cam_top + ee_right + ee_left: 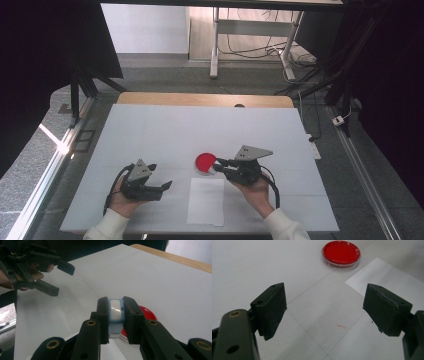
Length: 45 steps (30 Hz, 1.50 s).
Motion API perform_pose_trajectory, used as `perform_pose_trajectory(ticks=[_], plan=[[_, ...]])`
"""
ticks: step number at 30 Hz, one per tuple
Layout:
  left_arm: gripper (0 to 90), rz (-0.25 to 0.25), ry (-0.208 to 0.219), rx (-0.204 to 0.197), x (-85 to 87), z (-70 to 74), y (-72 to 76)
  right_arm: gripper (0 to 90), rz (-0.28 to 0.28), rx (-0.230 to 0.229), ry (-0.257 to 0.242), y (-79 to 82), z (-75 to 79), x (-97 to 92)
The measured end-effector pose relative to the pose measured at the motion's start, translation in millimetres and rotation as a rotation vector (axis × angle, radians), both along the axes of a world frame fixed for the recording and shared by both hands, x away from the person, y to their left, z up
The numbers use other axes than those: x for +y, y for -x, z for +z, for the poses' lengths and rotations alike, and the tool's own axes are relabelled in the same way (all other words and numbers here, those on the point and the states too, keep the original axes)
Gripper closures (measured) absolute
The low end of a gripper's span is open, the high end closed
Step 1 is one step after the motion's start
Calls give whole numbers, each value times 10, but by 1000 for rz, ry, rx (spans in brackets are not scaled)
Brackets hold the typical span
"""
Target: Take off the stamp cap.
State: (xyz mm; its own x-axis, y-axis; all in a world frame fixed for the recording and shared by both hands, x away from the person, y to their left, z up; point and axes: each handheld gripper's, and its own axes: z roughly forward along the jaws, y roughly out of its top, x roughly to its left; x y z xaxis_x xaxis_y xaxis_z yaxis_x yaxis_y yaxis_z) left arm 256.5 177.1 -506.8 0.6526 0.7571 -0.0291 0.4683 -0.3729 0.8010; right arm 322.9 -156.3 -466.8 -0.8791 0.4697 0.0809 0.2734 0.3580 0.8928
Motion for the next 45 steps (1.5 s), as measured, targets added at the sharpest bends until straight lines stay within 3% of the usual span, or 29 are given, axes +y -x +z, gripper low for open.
perform_pose_trajectory(ticks=[28, 45], plan=[[192, -81, -25, -11, -362, 62, -103, 750, -1, -13, -4, 8, -14, 12], [192, -93, -22, -8, -462, 101, -189, 749, -9, -23, -7, 12, -11, 7]])
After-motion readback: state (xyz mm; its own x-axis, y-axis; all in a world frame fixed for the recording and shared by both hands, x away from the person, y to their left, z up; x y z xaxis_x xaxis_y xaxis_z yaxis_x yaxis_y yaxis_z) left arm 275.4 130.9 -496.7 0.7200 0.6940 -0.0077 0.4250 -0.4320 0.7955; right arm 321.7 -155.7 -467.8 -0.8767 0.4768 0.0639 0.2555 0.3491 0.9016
